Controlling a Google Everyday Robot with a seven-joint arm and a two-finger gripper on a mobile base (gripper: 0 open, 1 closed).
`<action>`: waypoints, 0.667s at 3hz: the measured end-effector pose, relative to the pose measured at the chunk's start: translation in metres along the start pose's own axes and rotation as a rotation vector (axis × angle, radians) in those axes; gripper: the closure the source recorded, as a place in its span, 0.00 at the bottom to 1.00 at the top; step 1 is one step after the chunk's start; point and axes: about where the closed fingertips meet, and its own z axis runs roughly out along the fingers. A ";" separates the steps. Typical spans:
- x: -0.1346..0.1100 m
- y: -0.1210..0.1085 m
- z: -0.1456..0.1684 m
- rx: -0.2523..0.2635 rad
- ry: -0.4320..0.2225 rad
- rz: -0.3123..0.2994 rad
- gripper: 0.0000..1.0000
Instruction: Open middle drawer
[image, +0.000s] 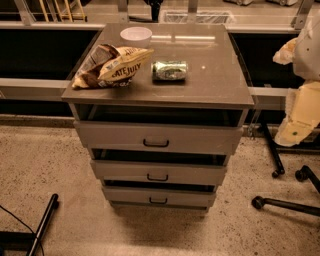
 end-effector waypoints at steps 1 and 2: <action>0.000 0.000 0.000 0.000 0.000 0.000 0.00; 0.022 -0.002 0.060 -0.078 -0.012 0.057 0.00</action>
Offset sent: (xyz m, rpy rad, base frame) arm 0.0296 -0.0392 -0.1492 0.1186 0.2050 -0.1041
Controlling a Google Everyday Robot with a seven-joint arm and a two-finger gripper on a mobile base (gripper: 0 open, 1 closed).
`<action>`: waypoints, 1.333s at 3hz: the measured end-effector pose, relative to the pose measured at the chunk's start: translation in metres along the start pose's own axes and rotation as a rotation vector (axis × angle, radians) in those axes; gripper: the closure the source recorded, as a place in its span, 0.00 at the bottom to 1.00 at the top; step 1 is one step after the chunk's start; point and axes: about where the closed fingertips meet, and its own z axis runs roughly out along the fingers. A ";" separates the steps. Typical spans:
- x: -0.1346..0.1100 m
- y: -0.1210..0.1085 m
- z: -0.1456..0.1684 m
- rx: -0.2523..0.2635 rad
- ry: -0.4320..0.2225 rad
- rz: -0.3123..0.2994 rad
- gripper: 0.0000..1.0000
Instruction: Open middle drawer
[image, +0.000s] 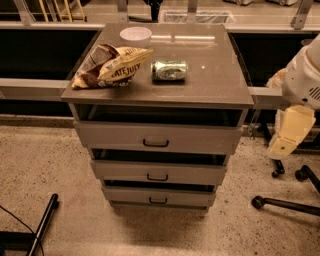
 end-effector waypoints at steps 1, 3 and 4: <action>0.000 0.000 0.000 -0.001 0.000 0.000 0.00; 0.051 0.004 0.137 -0.186 -0.017 0.034 0.00; 0.061 -0.012 0.151 -0.120 -0.050 0.049 0.00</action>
Offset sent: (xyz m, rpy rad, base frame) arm 0.0379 -0.0177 -0.0937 -0.0333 0.2117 -0.0416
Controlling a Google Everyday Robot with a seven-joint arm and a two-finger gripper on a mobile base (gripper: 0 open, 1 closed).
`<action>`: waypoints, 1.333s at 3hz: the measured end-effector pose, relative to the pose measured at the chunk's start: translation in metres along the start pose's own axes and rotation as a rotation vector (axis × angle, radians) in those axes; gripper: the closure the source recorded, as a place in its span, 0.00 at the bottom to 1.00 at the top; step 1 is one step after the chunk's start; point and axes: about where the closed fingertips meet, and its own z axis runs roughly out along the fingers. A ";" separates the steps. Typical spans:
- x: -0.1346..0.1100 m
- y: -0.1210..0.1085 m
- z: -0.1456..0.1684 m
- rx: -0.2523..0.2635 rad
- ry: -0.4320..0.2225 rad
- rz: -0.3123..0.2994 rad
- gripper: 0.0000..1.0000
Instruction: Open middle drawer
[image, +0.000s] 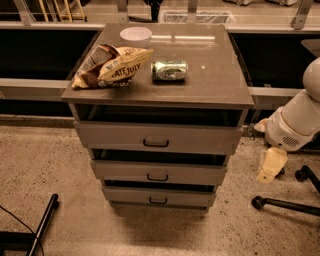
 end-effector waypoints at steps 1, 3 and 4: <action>0.002 -0.002 0.018 -0.041 0.066 0.013 0.00; 0.023 0.002 0.160 -0.059 -0.325 0.005 0.00; 0.030 -0.011 0.168 0.021 -0.356 -0.034 0.00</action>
Offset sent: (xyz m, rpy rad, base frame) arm 0.0605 -0.0002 -0.2182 0.4730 -0.1314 -0.0677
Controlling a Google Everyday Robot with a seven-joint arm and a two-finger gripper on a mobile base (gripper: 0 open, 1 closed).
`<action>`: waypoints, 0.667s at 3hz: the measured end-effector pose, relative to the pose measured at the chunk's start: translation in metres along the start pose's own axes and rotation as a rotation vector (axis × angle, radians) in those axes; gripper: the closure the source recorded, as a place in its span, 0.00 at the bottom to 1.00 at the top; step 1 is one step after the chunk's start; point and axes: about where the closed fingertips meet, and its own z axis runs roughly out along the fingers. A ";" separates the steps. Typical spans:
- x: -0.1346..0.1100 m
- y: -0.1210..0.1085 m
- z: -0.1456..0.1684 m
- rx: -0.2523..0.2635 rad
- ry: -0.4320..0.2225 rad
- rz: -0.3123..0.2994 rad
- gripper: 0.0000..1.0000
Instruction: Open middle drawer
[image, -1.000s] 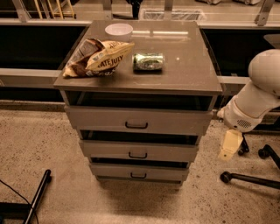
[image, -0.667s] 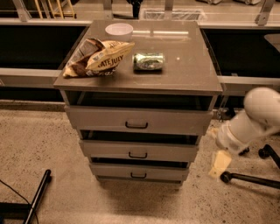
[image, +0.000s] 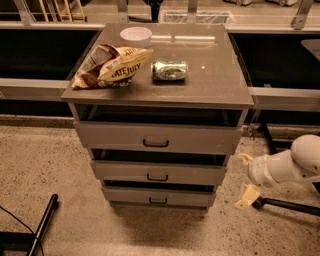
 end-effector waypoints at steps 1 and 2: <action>-0.007 -0.010 0.035 0.038 -0.061 -0.067 0.00; -0.008 -0.021 0.097 0.120 -0.144 -0.160 0.00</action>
Offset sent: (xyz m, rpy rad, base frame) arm 0.0849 0.0871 -0.1276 0.1083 -0.4429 0.0740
